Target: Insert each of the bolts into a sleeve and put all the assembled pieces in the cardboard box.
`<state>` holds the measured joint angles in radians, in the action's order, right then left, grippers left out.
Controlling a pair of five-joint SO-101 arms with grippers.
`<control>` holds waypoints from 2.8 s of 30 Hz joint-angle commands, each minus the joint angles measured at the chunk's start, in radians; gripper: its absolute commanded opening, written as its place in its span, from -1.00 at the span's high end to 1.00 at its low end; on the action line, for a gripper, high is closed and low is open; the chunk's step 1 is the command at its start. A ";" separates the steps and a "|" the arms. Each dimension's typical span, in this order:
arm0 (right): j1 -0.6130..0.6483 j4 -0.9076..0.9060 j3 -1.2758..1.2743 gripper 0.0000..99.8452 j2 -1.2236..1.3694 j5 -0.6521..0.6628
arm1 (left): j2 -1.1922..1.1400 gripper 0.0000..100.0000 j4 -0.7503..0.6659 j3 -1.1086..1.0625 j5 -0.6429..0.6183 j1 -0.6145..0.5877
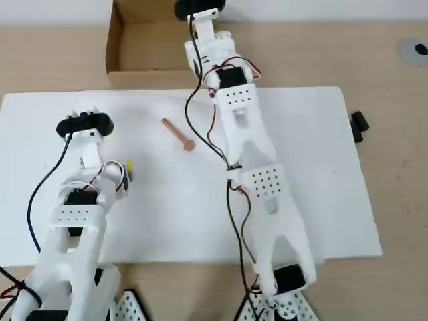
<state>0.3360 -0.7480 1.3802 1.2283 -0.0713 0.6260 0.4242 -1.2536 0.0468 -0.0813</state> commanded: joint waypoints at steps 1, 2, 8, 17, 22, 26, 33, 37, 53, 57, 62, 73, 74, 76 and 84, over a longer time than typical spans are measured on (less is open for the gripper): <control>-0.013 0.000 0.085 0.62 -0.019 0.005 | 0.002 0.70 -0.015 0.049 0.003 0.008; -0.013 -0.012 0.085 0.61 -0.019 0.005 | 0.002 0.70 -0.015 0.049 0.002 0.008; -0.012 -0.103 0.093 0.52 -0.025 0.005 | 0.002 0.70 -0.017 0.051 -0.040 0.006; -0.050 -0.519 0.277 0.45 -0.154 0.008 | 0.002 0.70 -0.015 0.072 -0.101 -0.060; -0.073 -0.951 0.260 0.45 -0.407 0.011 | 0.002 0.70 -0.011 0.069 -0.100 -0.057; -0.122 -1.040 0.168 0.45 -0.476 0.003 | 0.002 0.70 -0.011 0.071 -0.103 -0.057; -0.173 -1.034 -0.243 0.45 -0.475 0.011 | 0.001 0.70 -0.015 0.069 -0.221 -0.098; -0.143 -1.033 -0.397 0.44 -0.463 0.216 | 0.001 0.70 -0.017 0.071 -0.256 -0.118; -0.111 -1.039 -0.335 0.44 -0.427 0.936 | 0.001 0.70 -0.017 0.066 -0.252 -0.117; -0.097 -1.036 -0.386 0.45 -0.427 1.146 | 0.001 0.70 -0.017 0.066 -0.238 -0.115; -0.102 -1.026 -0.424 0.45 -0.426 1.249 | 0.001 0.70 -0.017 0.063 -0.222 -0.087; -0.139 -1.007 -0.375 0.45 -0.302 1.336 | 0.001 0.70 -0.017 0.063 -0.222 -0.086; -0.139 -1.007 -0.360 0.45 -0.289 1.338 | 0.001 0.70 -0.017 0.063 -0.222 -0.084; -0.139 -1.008 -0.321 0.45 -0.271 1.338 | 0.001 0.70 -0.017 0.063 -0.222 -0.084; -0.139 -1.036 -0.093 0.45 -0.266 1.338 | 0.001 0.70 -0.017 0.063 -0.193 -0.083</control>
<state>0.2117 -1.7714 1.1638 0.9751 1.2559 0.6260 0.4242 -1.2290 -0.1603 -0.1780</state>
